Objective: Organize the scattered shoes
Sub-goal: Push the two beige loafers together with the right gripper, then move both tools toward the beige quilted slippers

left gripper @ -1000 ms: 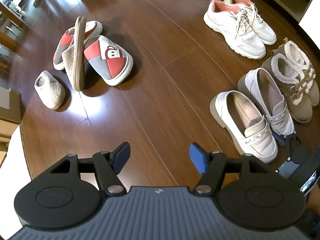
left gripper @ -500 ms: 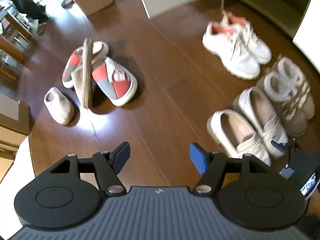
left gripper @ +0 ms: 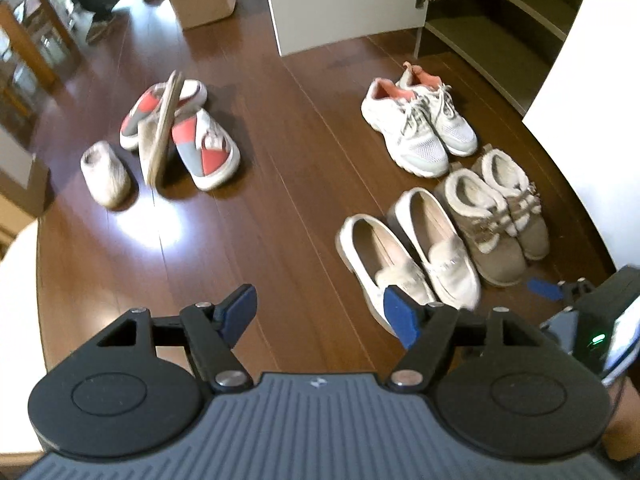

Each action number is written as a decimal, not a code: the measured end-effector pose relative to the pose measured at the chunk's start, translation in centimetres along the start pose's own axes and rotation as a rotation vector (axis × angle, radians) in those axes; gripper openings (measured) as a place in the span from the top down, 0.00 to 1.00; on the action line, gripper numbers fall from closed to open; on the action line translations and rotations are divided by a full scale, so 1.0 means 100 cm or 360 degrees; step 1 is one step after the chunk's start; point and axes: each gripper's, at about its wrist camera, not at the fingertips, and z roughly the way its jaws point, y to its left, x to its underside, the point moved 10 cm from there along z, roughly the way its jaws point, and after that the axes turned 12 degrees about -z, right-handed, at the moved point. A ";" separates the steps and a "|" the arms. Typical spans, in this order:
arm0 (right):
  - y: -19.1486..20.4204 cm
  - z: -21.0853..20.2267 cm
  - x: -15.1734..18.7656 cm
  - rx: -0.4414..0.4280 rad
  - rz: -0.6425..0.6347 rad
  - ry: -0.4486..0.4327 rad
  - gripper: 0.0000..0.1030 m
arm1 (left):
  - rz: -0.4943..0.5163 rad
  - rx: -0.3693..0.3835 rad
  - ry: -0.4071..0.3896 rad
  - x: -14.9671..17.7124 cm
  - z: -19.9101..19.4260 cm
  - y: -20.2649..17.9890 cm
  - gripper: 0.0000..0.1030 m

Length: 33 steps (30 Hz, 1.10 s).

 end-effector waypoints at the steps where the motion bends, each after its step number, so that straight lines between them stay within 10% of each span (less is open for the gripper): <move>1: -0.005 -0.013 -0.002 0.0008 0.0015 -0.0039 0.03 | -0.0023 0.0015 0.0003 0.009 0.000 -0.005 0.30; 33: -0.098 -0.127 0.062 0.0247 0.0224 -0.0143 0.01 | 0.0211 0.0029 -0.0244 0.100 -0.014 -0.101 0.23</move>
